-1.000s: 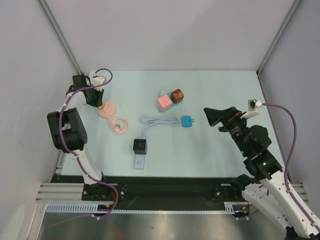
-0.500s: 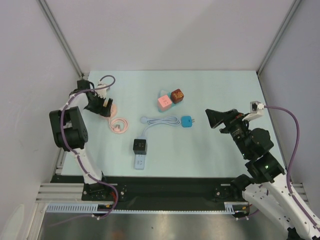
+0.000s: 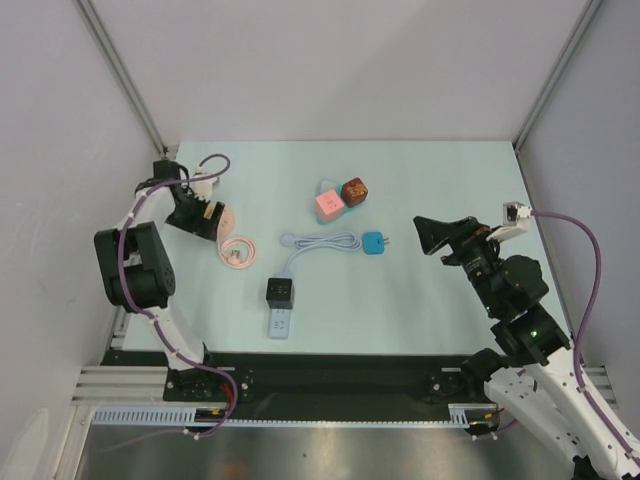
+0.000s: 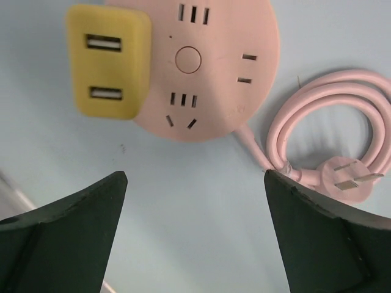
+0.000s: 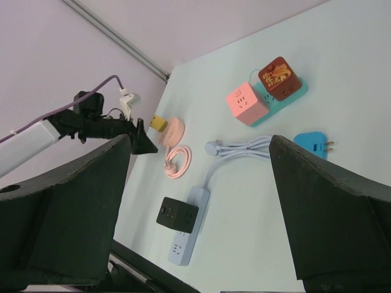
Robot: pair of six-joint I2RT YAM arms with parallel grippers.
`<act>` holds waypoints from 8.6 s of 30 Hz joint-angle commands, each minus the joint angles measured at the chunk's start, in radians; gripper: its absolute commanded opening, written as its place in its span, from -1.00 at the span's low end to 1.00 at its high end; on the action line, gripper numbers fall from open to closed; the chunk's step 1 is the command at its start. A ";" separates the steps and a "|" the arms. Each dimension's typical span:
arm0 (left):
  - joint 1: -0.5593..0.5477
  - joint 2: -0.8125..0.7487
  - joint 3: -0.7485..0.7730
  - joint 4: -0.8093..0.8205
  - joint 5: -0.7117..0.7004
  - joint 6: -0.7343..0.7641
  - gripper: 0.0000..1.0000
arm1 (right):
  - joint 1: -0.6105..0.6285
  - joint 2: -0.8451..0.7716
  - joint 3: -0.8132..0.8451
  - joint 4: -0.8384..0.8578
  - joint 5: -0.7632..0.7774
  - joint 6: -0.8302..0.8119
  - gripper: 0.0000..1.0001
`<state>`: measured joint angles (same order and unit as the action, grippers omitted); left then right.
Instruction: Insert the plug
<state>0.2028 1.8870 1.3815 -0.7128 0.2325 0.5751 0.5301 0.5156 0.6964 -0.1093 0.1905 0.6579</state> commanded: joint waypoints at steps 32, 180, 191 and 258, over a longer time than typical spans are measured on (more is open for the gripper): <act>-0.051 0.073 0.338 0.021 -0.286 -0.468 -0.52 | -0.027 0.017 0.107 -0.059 0.021 -0.006 0.99; -0.543 -0.767 -0.412 0.582 0.597 -1.029 0.77 | -0.409 0.936 0.341 0.088 -1.042 -0.226 -1.00; -0.663 -0.652 -0.288 0.636 0.602 -0.992 0.74 | -0.130 0.701 0.347 0.203 -0.907 -0.040 -1.00; -0.694 -0.755 -0.411 1.018 0.723 -1.334 0.12 | -0.025 0.676 0.192 0.789 -1.076 0.203 -1.00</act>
<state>-0.4877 1.1645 0.9516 0.3145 0.9718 -0.7910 0.5098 1.2209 0.8833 0.6231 -0.8974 0.8520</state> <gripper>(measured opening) 0.544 0.033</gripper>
